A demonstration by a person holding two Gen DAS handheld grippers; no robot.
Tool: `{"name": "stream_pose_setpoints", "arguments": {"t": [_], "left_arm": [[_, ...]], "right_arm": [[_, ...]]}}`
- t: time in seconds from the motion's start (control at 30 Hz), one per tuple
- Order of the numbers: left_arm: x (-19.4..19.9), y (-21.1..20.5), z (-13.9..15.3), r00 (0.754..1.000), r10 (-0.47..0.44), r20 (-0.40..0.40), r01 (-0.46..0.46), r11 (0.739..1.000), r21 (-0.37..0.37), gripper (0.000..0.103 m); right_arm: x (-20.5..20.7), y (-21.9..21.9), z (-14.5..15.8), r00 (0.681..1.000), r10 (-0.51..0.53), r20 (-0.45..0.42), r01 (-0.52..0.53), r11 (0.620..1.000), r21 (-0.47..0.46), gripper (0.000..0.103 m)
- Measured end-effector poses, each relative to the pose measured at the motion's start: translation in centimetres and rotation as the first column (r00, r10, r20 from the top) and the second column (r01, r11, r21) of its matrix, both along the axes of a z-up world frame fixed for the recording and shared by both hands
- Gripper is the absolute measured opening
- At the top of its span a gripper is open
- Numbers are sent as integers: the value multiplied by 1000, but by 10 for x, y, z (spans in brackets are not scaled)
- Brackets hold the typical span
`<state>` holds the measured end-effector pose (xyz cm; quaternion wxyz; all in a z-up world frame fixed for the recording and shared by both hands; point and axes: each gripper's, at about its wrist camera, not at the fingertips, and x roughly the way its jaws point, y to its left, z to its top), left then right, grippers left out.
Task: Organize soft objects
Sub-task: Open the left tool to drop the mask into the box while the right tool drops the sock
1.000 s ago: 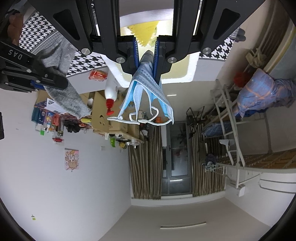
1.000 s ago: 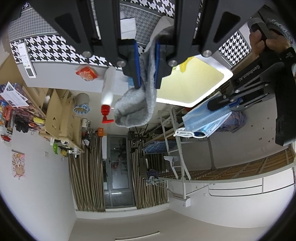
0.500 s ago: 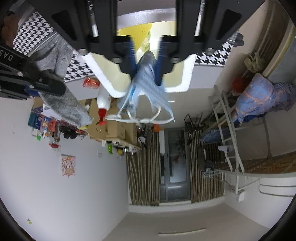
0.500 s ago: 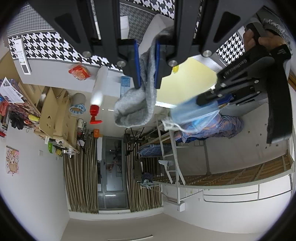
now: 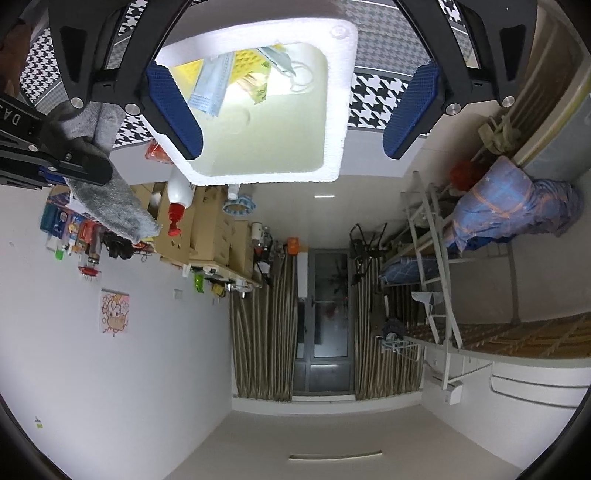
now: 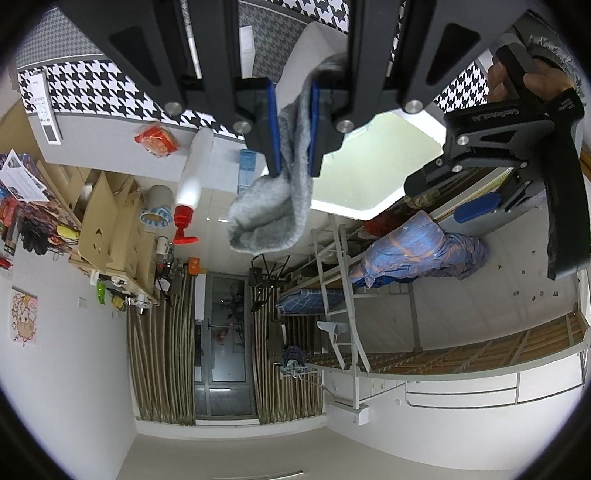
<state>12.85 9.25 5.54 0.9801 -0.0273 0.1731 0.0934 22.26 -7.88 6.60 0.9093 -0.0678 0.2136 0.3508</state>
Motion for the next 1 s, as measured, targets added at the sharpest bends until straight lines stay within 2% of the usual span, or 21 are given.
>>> {"name": "stream_pose_setpoints", "arguments": {"t": [0.73, 1.0], "left_arm": [[-19, 14, 1, 998, 54, 30, -54, 999, 4, 102], [-24, 23, -3, 996, 78, 32, -77, 997, -5, 102]], "right_arm": [[3, 34, -2, 998, 57, -11, -57, 998, -6, 17], [10, 46, -5, 995, 82, -48, -82, 997, -3, 17]]}}
